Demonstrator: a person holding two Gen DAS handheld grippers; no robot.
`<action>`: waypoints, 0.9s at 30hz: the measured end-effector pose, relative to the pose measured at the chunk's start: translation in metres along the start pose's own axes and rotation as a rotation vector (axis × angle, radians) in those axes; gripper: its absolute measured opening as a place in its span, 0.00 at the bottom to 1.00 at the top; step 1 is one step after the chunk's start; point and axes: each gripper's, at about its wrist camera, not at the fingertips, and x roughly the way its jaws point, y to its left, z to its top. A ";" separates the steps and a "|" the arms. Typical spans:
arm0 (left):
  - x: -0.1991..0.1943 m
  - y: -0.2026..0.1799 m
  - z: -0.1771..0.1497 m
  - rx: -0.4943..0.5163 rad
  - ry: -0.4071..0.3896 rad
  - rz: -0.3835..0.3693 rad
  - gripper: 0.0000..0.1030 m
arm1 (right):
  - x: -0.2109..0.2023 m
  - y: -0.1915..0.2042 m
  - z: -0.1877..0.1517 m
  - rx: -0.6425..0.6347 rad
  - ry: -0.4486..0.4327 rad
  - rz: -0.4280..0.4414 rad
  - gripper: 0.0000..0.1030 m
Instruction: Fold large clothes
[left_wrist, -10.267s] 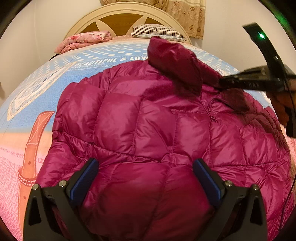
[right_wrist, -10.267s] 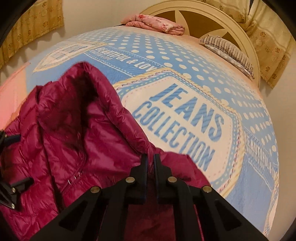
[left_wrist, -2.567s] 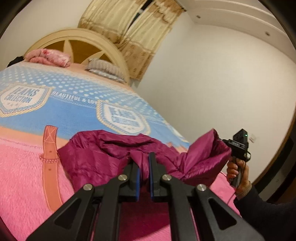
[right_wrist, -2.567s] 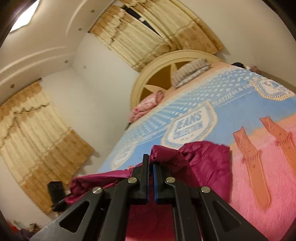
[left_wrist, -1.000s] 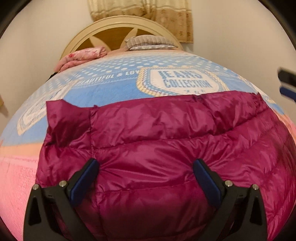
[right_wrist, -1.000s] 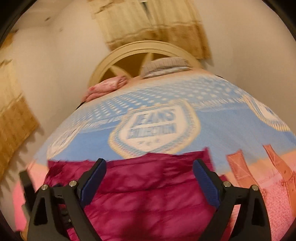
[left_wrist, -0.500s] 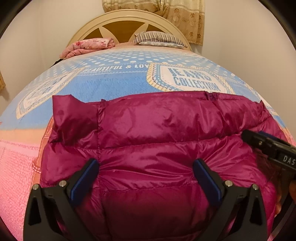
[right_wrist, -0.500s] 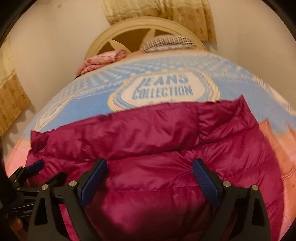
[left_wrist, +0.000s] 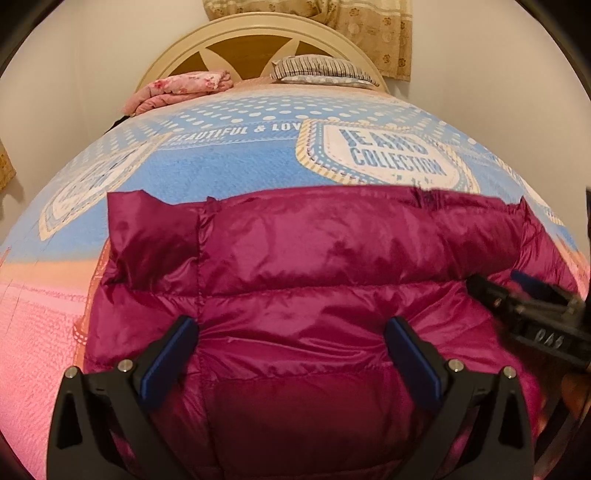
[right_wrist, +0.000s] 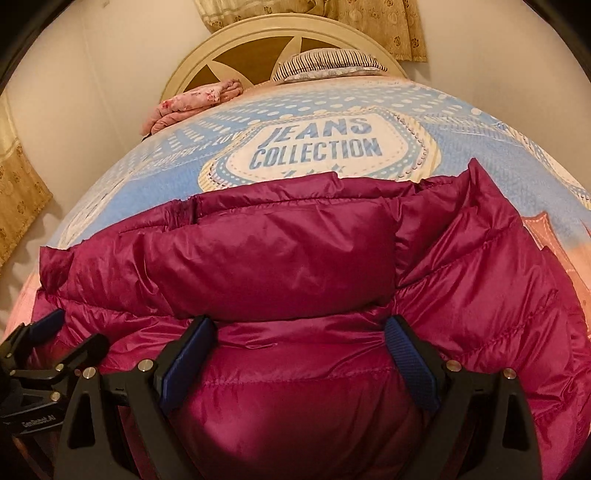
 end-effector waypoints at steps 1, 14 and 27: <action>-0.004 0.002 0.003 -0.020 -0.006 -0.006 1.00 | 0.001 0.001 0.000 -0.005 0.003 -0.007 0.92; 0.025 0.007 0.018 -0.032 -0.002 0.040 1.00 | 0.006 0.007 0.000 -0.030 0.020 -0.045 0.93; 0.034 0.001 0.011 -0.025 0.013 0.055 1.00 | 0.008 0.007 0.000 -0.037 0.022 -0.057 0.93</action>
